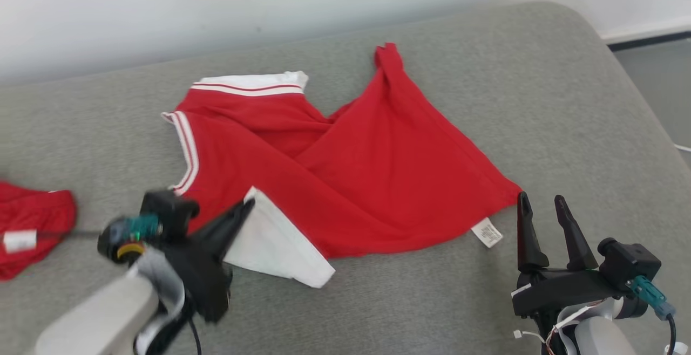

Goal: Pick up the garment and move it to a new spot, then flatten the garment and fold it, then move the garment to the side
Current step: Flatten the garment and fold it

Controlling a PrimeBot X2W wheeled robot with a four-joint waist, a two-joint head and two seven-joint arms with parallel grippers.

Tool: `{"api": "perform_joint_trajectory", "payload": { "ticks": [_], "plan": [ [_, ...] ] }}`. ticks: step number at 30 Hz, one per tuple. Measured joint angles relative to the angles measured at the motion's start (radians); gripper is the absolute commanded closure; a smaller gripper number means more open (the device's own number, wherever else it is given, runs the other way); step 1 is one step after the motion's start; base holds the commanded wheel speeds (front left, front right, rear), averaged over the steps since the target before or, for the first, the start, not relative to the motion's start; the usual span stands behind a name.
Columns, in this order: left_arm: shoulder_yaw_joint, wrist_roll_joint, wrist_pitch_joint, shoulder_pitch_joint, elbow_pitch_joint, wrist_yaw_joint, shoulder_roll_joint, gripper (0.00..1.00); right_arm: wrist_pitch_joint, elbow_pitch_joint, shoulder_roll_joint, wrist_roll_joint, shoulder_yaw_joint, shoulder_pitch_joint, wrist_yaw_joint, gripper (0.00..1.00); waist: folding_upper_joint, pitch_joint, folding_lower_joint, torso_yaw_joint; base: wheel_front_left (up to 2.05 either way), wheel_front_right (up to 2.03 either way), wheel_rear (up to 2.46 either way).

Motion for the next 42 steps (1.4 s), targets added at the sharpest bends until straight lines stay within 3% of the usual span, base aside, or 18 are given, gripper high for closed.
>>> {"api": "perform_joint_trajectory", "payload": {
  "ticks": [8, 13, 23, 24, 25, 26, 29, 31, 36, 39, 42],
  "plan": [
    [-0.002, -0.031, -0.07, 0.227, -0.256, 0.151, 0.098, 1.0, 0.0, -0.003, -0.006, -0.001, -0.04, 0.042, 0.0, 0.0, 0.0, -0.02, -0.0001, 0.081, 0.0, 0.0, 0.0],
    [-0.009, -0.028, -0.1, 0.326, -0.28, 0.209, 0.123, 1.0, 0.007, -0.002, -0.01, -0.007, -0.062, 0.061, 0.0, 0.0, 0.0, -0.028, -0.0001, 0.134, 0.0, 0.0, 0.0],
    [0.038, -0.053, -0.127, 0.429, -0.209, 0.224, 0.119, 1.0, 0.037, -0.03, -0.016, -0.015, -0.082, 0.089, 0.0, 0.0, 0.0001, -0.053, -0.0001, 0.194, 0.0, 0.0, 0.0],
    [0.038, -0.06, -0.128, 0.449, -0.198, 0.208, 0.116, 0.93, 0.043, -0.037, -0.017, -0.016, -0.092, 0.102, 0.0, 0.0, 0.0001, -0.06, -0.0001, 0.203, 0.0, 0.0, 0.0],
    [0.036, -0.059, -0.129, 0.459, -0.195, 0.2, 0.112, 0.56, 0.046, -0.039, -0.017, -0.016, -0.095, 0.108, 0.0, 0.0, 0.0001, -0.064, -0.0001, 0.206, 0.0, 0.0, 0.0],
    [0.044, -0.06, -0.13, 0.466, -0.194, 0.193, 0.1, 0.0, 0.051, -0.041, -0.017, -0.017, -0.098, 0.114, 0.0, 0.0, 0.0001, -0.069, -0.0001, 0.21, 0.0, 0.0, 0.0],
    [0.145, -0.058, -0.131, 0.482, -0.22, 0.182, 0.051, 0.0, 0.063, -0.049, -0.017, -0.018, -0.106, 0.124, 0.0, 0.0, 0.0001, -0.081, -0.0001, 0.22, 0.0, 0.0, 0.0],
    [0.318, 0.019, -0.134, 0.517, -0.268, 0.188, 0.006, 0.0, 0.081, -0.052, -0.023, -0.026, -0.125, 0.128, 0.0, 0.0, 0.0, -0.09, -0.0001, 0.229, 0.0, 0.0, 0.0],
    [0.546, 0.197, -0.134, 0.621, -0.3, 0.206, -0.096, 0.0, 0.113, -0.031, -0.049, -0.062, -0.15, 0.131, 0.0, 0.0, 0.0, -0.098, -0.0001, 0.236, 0.0, 0.0, 0.0],
    [0.614, 0.27, -0.134, 0.667, -0.287, 0.19, -0.156, 0.0, 0.121, -0.012, -0.054, -0.078, -0.168, 0.13, 0.0, 0.0, 0.0001, -0.1, -0.0001, 0.239, 0.0, 0.0, 0.0],
    [0.621, 0.295, -0.134, 0.69, -0.243, 0.179, -0.179, 0.0, 0.126, 0.004, -0.057, -0.086, -0.176, 0.128, 0.0, 0.0, 0.0, -0.102, -0.0001, 0.24, 0.0, 0.0, 0.0]
  ]
}}
